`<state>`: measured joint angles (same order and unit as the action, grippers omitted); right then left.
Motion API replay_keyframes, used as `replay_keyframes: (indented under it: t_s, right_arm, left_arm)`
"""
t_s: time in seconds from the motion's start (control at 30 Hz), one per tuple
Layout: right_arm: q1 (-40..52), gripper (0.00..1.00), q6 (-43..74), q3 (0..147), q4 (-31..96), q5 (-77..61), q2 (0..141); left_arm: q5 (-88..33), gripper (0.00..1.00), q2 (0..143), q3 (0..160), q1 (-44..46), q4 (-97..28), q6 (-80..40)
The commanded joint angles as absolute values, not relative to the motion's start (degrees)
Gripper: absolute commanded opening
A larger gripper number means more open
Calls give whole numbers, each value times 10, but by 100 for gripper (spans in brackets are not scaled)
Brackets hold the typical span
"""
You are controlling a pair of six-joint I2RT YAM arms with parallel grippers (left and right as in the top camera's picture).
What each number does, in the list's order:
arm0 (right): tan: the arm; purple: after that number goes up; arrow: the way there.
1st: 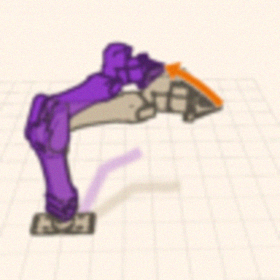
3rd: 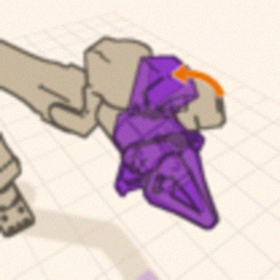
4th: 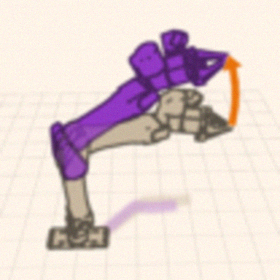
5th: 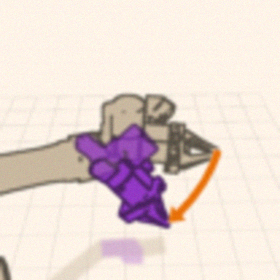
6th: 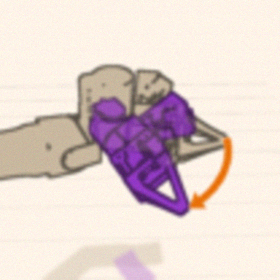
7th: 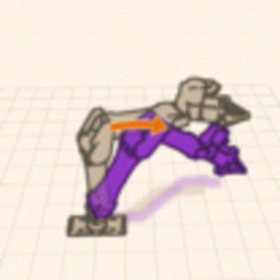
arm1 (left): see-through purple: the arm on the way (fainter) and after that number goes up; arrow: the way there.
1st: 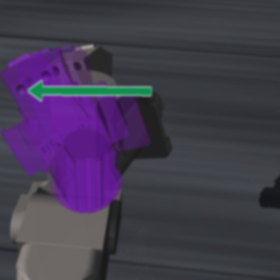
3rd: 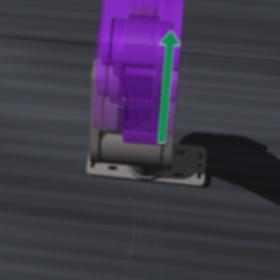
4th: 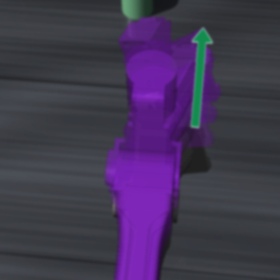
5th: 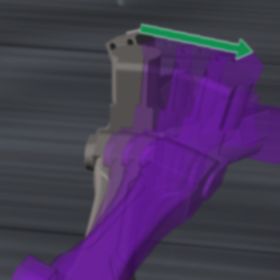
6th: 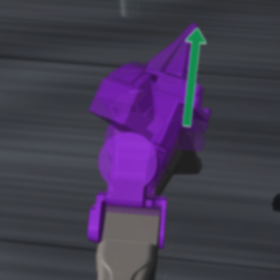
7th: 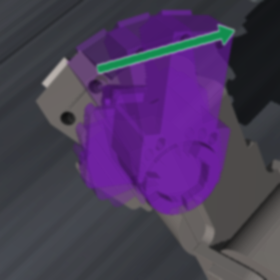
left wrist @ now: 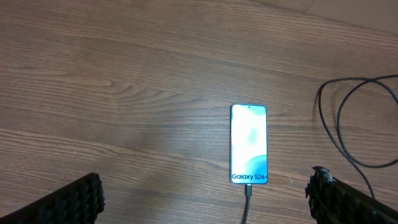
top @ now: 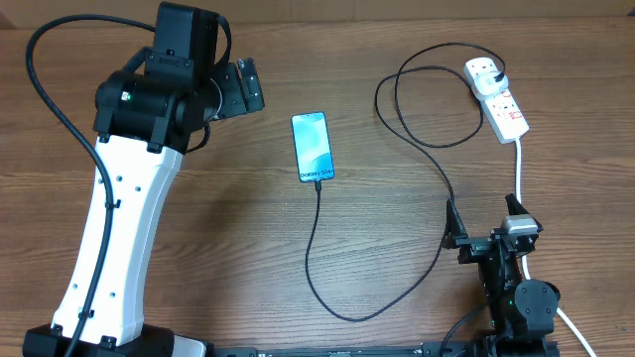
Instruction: Plug charger to phone and switch on socket
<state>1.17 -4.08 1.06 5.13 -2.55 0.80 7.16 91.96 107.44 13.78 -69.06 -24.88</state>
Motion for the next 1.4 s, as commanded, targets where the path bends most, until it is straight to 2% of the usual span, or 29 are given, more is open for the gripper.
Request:
replay_keyframes:
  t_s: [0.0,0.73,0.97,1.37]
  right_arm:
    - [12,100,-44,4,47,-24,2]
    - [12,100,-44,4,47,-24,2]
    - [12,100,-44,4,47,-24,2]
    - [12,100,-44,4,47,-24,2]
  left_arm:
    - [79,100,922,1074,135,-690,-242]
    - [79,100,922,1074,135,-692,-242]
    - [79,100,921,1074,135,-741,-243]
    - [84,100,823,1031,135,-790,-247]
